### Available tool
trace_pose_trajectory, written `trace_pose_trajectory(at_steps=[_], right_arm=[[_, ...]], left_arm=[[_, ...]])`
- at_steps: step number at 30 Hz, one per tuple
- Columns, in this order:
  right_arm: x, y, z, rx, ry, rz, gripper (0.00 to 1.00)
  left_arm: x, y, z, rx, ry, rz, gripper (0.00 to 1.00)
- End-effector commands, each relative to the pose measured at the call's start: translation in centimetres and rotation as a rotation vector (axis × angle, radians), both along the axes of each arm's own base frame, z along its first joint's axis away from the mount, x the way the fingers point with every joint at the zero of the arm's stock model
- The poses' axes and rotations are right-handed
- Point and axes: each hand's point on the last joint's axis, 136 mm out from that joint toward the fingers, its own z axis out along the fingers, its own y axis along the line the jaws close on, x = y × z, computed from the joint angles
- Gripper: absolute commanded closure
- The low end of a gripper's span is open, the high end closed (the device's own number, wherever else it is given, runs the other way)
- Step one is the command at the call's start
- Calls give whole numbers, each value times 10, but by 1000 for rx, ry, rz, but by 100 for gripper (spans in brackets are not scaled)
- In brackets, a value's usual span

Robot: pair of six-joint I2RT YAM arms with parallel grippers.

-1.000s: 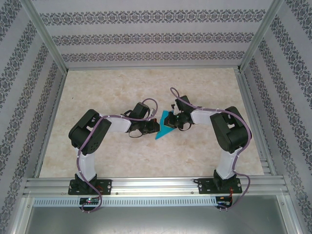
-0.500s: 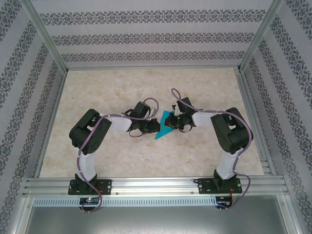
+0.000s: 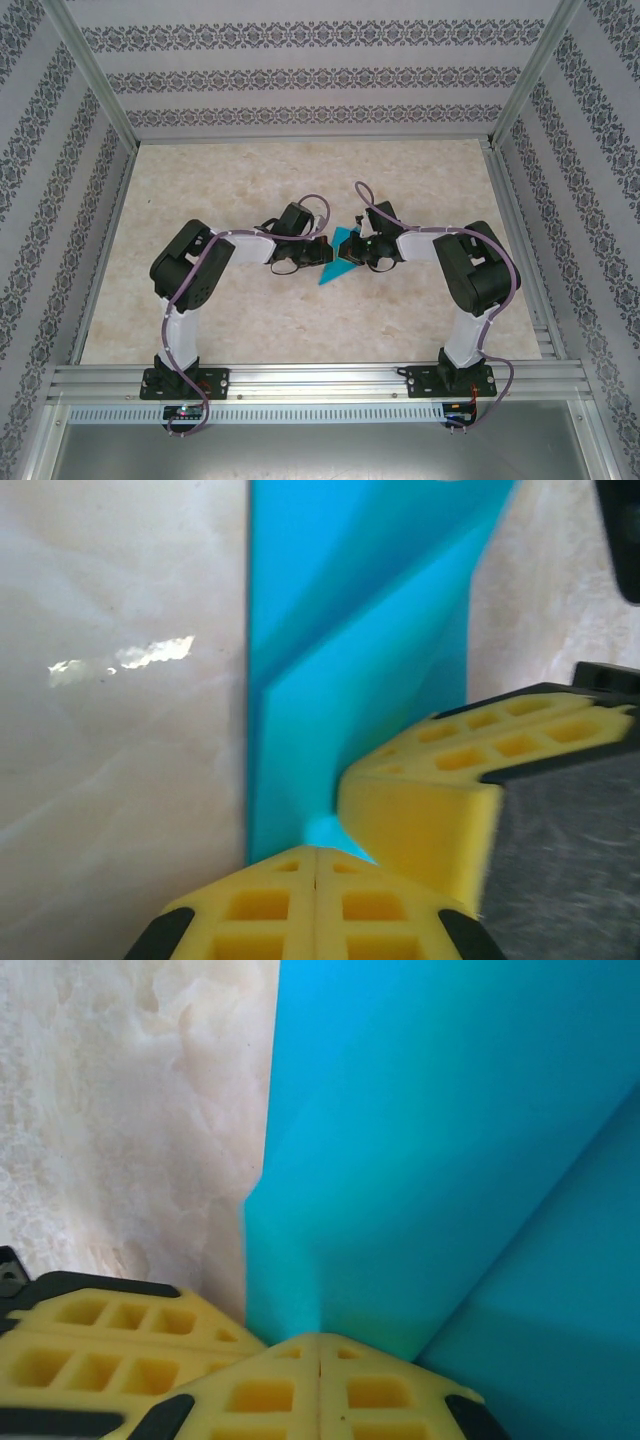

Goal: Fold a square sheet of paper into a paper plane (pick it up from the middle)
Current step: Fourth fold the wing at the center of the table.

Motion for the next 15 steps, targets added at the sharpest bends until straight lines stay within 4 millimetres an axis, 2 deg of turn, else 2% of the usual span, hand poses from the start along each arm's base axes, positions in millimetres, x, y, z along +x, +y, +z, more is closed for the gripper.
trace_pose_trajectory(at_steps=[1, 8, 11, 15], right_arm=[[2, -6, 5, 20, -7, -23, 94], [18, -8, 41, 33, -106, -44, 94], [22, -9, 40, -7, -116, -43, 94], [25, -4, 29, -38, -91, -40, 94]], left_arm=[[-7, -3, -9, 25, 29, -29, 97], [-15, 6, -21, 97, 53, -49, 99], [-17, 7, -23, 111, 53, -59, 100], [-17, 5, -25, 114, 56, -65, 100]])
